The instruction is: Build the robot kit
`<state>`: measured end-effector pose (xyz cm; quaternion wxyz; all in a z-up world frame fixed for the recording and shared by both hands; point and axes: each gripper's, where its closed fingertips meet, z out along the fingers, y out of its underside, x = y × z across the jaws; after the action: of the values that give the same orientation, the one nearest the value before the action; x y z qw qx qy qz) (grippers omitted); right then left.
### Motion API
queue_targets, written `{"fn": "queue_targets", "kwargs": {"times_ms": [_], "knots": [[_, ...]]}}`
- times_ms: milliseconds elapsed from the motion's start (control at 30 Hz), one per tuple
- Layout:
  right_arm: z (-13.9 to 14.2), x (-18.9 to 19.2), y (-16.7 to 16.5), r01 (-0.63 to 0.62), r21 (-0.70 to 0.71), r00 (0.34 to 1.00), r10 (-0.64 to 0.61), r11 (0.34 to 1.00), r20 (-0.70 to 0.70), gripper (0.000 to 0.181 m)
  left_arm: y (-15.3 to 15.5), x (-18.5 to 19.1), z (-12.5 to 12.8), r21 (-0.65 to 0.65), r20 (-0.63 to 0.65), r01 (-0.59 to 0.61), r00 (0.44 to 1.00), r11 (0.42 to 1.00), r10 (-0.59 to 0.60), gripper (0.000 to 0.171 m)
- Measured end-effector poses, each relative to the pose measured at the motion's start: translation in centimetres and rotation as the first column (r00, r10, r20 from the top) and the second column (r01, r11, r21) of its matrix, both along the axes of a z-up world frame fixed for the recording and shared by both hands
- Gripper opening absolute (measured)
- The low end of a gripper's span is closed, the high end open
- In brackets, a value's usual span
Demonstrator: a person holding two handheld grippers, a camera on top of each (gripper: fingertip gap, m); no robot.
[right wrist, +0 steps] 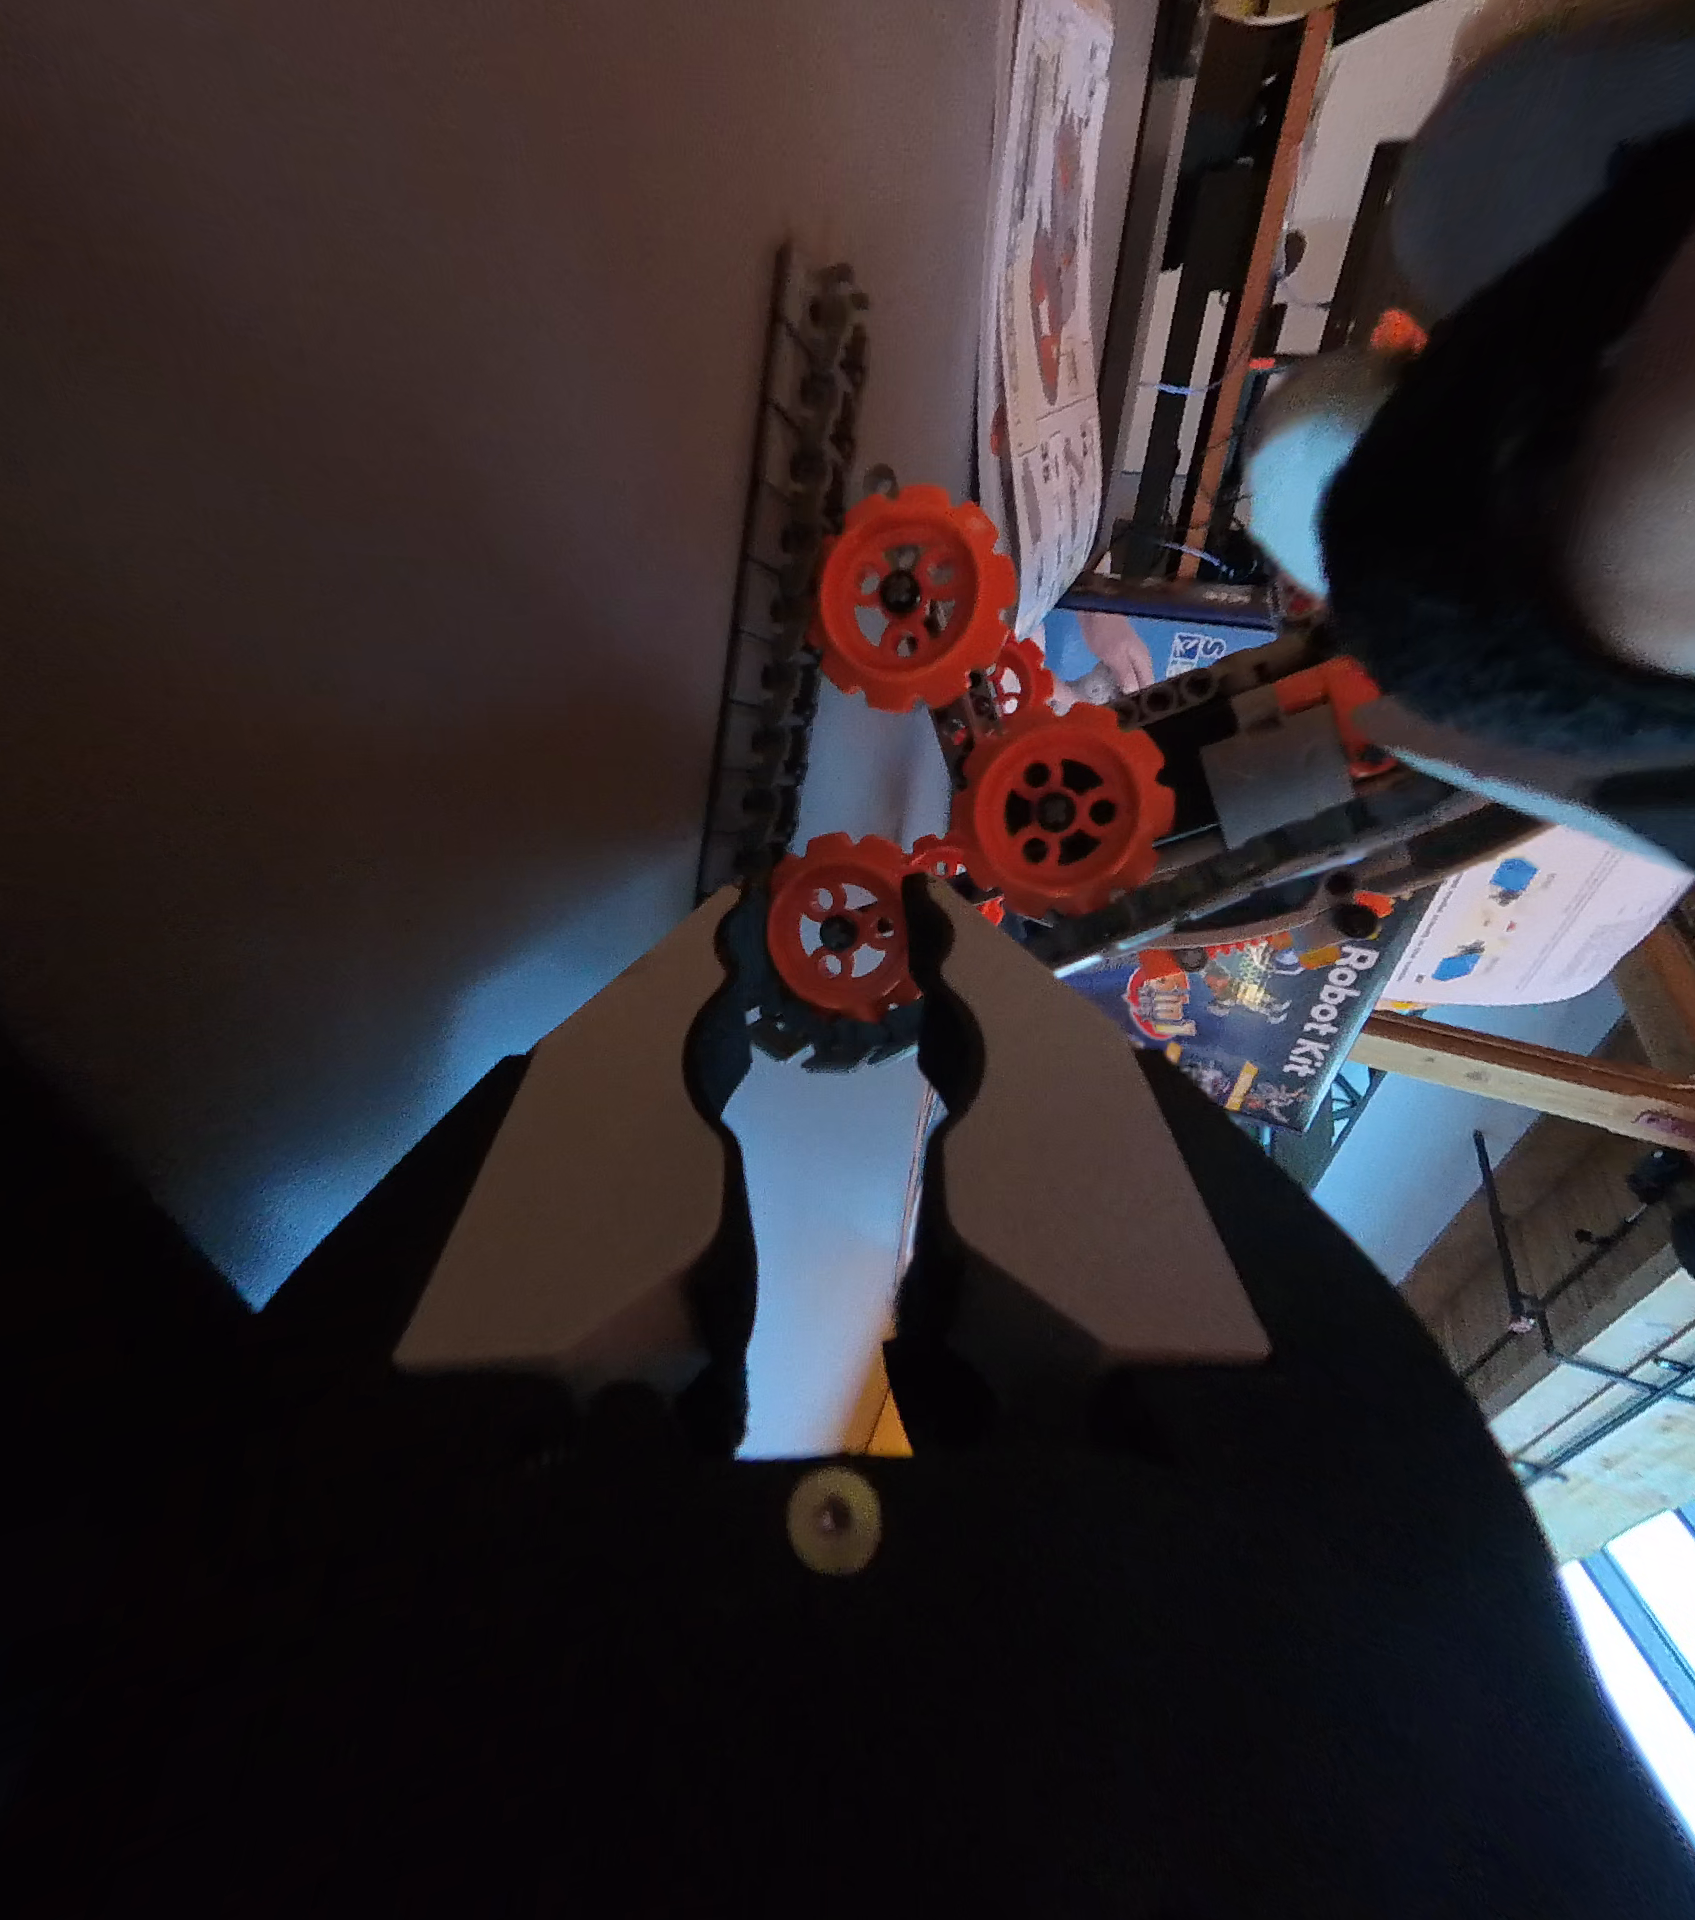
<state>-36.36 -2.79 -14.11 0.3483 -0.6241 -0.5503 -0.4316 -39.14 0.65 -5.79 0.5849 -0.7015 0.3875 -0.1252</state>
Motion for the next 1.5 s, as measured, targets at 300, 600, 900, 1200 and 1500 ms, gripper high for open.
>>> {"fn": "queue_targets", "kwargs": {"times_ms": [300, 600, 900, 1200, 1500], "knots": [[-0.1, 1.0, 0.1, 0.057, -0.003, 0.998, -0.057, 0.998, 0.018, 0.029, 0.7, -1.2, -2.0, -0.086, -0.01, -0.006, 1.0, 0.996, 0.005, 0.001], [0.0, 1.5, 0.1, 0.072, 0.002, 0.995, -0.072, 0.997, 0.074, 0.028, 1.3, -1.7, -3.4, -0.137, -0.023, -0.018, 1.0, 0.99, 0.015, 0.001], [0.6, -0.3, 0.6, -0.016, 0.027, 0.984, 0.011, 1.0, 0.175, 0.037, 1.4, -1.8, -4.0, -0.154, -0.038, -0.03, 0.999, 0.988, 0.024, 0.0], [0.0, 1.0, 0.6, 0.057, -0.012, 0.965, -0.052, 0.998, 0.256, 0.025, 1.5, -1.8, -4.8, -0.178, -0.07, -0.036, 0.997, 0.983, 0.024, 0.0], [0.1, 1.1, 0.6, 0.067, -0.006, 0.96, -0.062, 0.998, 0.274, 0.026, 1.2, -1.6, -6.1, -0.219, -0.101, -0.017, 0.995, 0.976, -0.006, 0.0]]}}
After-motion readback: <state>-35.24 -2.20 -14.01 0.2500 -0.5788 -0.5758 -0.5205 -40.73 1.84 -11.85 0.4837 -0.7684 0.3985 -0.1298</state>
